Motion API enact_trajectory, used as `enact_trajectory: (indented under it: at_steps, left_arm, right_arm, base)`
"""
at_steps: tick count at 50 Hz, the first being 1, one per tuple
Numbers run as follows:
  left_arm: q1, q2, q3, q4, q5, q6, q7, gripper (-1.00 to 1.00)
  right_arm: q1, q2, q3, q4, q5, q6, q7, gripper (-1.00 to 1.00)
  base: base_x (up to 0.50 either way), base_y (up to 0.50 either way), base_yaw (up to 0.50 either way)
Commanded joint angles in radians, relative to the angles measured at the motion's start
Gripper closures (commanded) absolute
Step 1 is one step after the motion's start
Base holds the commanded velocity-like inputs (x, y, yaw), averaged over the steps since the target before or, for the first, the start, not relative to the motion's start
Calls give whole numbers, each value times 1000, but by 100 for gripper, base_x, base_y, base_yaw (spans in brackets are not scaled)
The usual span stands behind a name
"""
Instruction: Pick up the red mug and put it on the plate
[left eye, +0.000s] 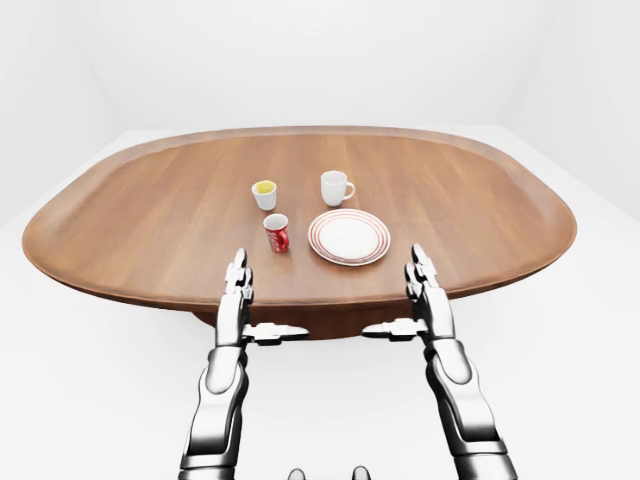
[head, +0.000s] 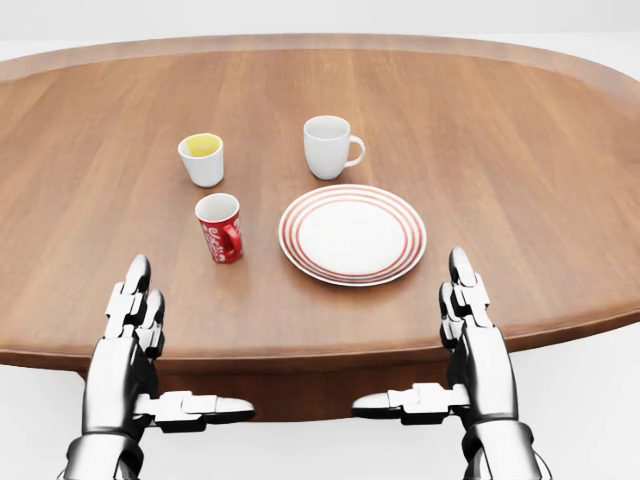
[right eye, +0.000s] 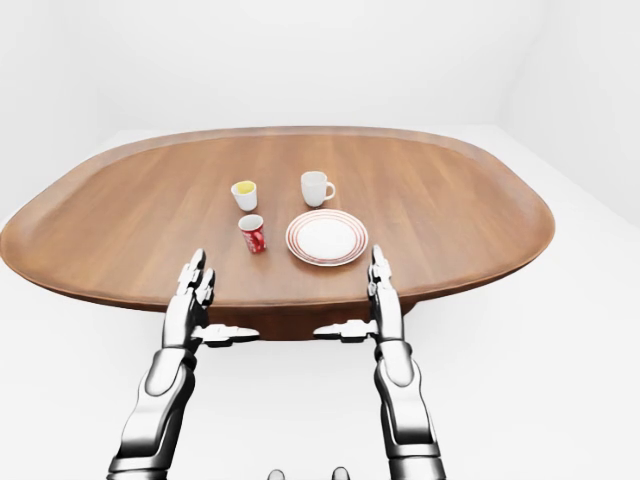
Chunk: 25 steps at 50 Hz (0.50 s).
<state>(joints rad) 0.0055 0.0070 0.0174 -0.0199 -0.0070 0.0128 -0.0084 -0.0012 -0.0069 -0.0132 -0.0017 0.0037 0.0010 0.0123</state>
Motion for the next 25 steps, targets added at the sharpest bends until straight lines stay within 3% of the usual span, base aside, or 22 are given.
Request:
enact_trajectory:
  at_steps: [1, 25]
  left_arm:
    - [22, 12, 29, -69, -10, 36, -9, -100]
    - [36, 11, 41, -128, -17, 44, -7, -100]
  right_arm:
    - [5, -11, -16, -20, -4, 7, 16, -100]
    - [14, -11, -11, -23, -39, 9, 13, -100]
  base:
    - [0, 0, 0]
    - [0, 0, 0]
